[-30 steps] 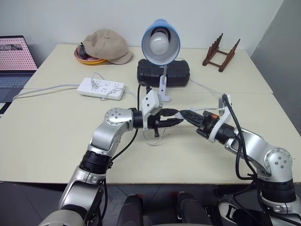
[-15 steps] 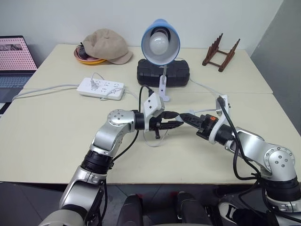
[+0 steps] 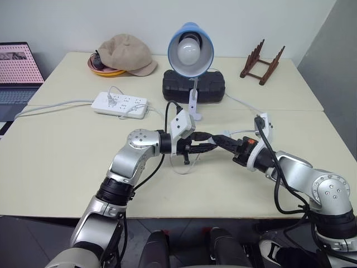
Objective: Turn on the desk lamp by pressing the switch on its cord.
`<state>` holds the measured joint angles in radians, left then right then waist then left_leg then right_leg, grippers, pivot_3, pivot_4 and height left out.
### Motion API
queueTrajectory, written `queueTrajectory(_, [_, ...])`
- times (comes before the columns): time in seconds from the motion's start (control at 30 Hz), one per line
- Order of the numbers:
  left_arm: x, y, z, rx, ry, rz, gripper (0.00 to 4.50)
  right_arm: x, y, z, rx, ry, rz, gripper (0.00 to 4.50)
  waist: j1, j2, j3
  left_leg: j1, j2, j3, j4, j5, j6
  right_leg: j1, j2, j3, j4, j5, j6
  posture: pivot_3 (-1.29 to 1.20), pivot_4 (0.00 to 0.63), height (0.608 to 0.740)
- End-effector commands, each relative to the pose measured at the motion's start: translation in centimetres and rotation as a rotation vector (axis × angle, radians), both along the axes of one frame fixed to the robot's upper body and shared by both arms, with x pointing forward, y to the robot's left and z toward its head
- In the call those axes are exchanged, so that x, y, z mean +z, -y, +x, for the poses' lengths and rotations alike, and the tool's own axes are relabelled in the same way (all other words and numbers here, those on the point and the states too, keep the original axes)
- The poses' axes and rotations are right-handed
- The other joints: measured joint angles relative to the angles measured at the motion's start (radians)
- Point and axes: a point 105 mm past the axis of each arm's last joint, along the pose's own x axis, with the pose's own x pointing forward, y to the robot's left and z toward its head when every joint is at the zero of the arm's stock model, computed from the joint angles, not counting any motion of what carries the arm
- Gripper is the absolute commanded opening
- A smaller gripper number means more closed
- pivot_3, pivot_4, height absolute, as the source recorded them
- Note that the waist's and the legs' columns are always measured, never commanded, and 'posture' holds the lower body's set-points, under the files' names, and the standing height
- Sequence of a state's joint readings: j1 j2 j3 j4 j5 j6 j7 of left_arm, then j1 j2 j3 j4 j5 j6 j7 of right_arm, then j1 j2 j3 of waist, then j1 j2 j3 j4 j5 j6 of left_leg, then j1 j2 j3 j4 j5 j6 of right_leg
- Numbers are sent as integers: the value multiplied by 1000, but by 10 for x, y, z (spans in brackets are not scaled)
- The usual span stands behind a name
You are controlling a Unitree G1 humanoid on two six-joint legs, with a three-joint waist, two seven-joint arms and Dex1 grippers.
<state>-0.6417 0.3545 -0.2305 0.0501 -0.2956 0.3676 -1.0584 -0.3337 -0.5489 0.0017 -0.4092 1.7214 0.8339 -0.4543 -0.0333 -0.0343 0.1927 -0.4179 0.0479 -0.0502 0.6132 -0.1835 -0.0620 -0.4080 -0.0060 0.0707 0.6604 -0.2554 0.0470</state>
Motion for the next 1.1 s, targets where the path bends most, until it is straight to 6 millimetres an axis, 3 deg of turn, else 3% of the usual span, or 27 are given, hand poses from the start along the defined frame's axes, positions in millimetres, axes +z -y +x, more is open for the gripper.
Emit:
queueTrajectory(0.03, [20,2,0,-14,68,-38,1102,5,4,-2,-2,8,7,2985,0,0,0,0,0,0,0,0,0,0,0,0,0,0,0,0,150,740])
queueTrajectory(0.27, [19,1,-1,-14,66,-37,1102,8,4,-8,18,15,4,4468,0,0,0,0,0,0,0,0,0,0,0,0,0,0,0,0,150,740])
queueTrajectory(0.43, [19,1,-1,-12,66,-36,1102,12,4,-12,35,21,25,4487,0,0,0,0,0,0,0,0,0,0,0,0,-1,0,0,0,150,740])
queueTrajectory(0.6, [14,-3,1,-13,56,-1,1102,14,20,-25,67,23,5,4487,0,0,0,-1,0,0,-1,0,0,0,0,0,-1,0,0,0,150,740])
queueTrajectory(0.77, [-9,-13,9,0,57,142,1102,20,48,-49,230,209,-340,4487,4,1,1,-2,-1,1,-1,0,0,-1,-1,0,-3,0,0,0,150,740])
queueTrajectory(0.93, [-36,-10,25,52,62,219,1102,35,59,-37,195,464,-560,4487,1,1,1,-1,1,0,-1,0,0,-1,0,-1,-3,0,0,0,150,740])
queueTrajectory(1.1, [-62,-5,37,65,27,284,1102,16,55,-36,256,576,-746,4487,2,1,1,-1,0,1,-1,0,0,-1,0,0,-3,0,0,0,150,740])
